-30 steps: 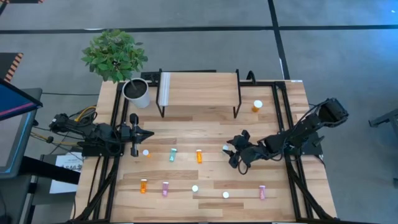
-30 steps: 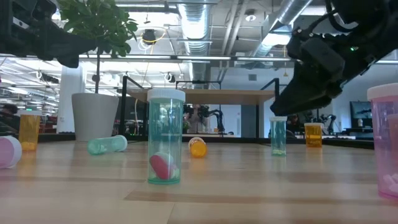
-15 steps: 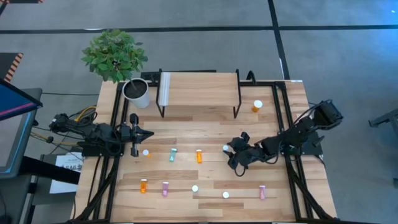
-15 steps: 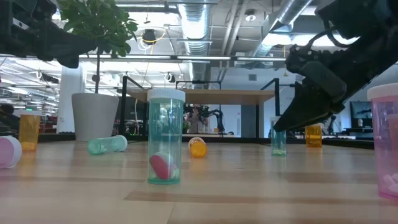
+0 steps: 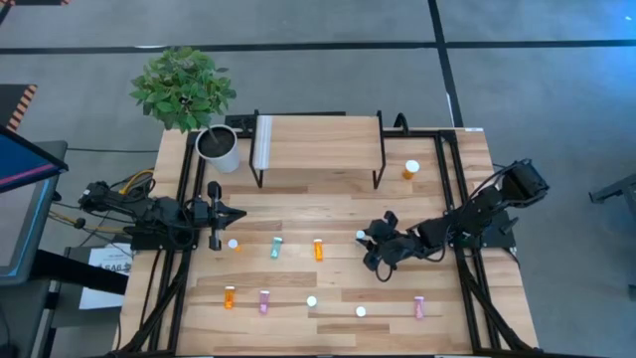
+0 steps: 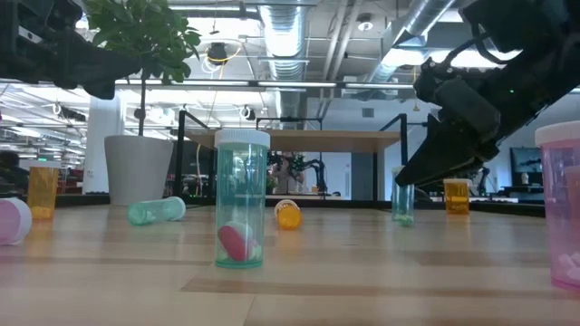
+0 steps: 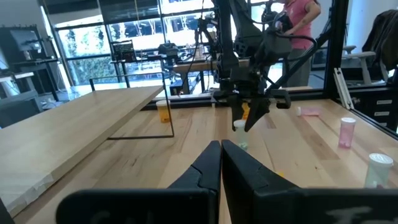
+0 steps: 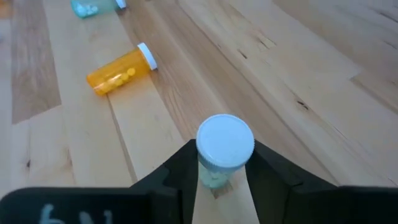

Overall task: Pick and place medicine bottles onto shelf by color
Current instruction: Put the top right blue pill bottle on the shelf

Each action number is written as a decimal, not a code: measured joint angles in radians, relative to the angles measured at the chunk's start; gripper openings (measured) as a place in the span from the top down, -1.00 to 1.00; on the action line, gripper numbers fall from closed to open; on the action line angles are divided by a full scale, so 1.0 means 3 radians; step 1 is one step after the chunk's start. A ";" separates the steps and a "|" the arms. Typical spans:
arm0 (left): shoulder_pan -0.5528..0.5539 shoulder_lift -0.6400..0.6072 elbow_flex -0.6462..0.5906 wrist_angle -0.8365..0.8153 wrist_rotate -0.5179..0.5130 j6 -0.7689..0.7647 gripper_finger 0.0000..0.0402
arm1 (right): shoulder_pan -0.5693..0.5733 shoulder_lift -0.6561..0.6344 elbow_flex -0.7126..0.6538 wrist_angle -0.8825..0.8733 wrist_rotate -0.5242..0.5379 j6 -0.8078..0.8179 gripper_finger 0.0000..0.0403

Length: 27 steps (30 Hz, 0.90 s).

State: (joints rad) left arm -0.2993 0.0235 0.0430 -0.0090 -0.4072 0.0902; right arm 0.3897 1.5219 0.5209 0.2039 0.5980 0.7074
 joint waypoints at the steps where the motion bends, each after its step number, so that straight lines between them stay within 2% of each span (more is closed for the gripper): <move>1: -0.0001 0.0001 0.0001 0.0000 0.0000 0.0000 1.00 | 0.0000 0.0000 0.0000 0.0017 0.0000 -0.0001 0.32; 7: -0.0001 0.0000 0.0000 0.0000 0.0000 -0.0005 1.00 | 0.0000 0.0000 0.0089 0.0084 -0.0003 -0.0104 0.36; 13: -0.0001 0.0001 0.0000 0.0034 0.0015 -0.0010 1.00 | -0.0147 -0.0160 0.0375 0.0021 -0.0159 -0.0521 0.34; 17: -0.0001 0.0000 0.0001 0.0141 0.0103 -0.0014 1.00 | -0.0332 -0.0359 0.0636 -0.0114 -0.0343 -0.0910 0.34; 20: -0.0001 0.0001 0.0001 0.0181 0.0141 -0.0083 1.00 | -0.0489 -0.0511 0.0861 -0.0386 -0.0361 -0.1190 0.34; 23: -0.0001 0.0001 0.0001 0.0180 0.0257 -0.0412 1.00 | -0.0707 -0.0634 0.1092 -0.0605 -0.0357 -0.1455 0.33; 27: -0.0001 0.0001 0.0001 0.0188 0.0357 -0.0421 1.00 | -0.1090 -0.0698 0.1367 -0.0899 -0.0356 -0.1721 0.33</move>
State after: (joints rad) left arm -0.2996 0.0238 0.0433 0.0473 -0.3002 -0.0361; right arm 0.0626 1.3124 0.9310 -0.0658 0.4911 0.1913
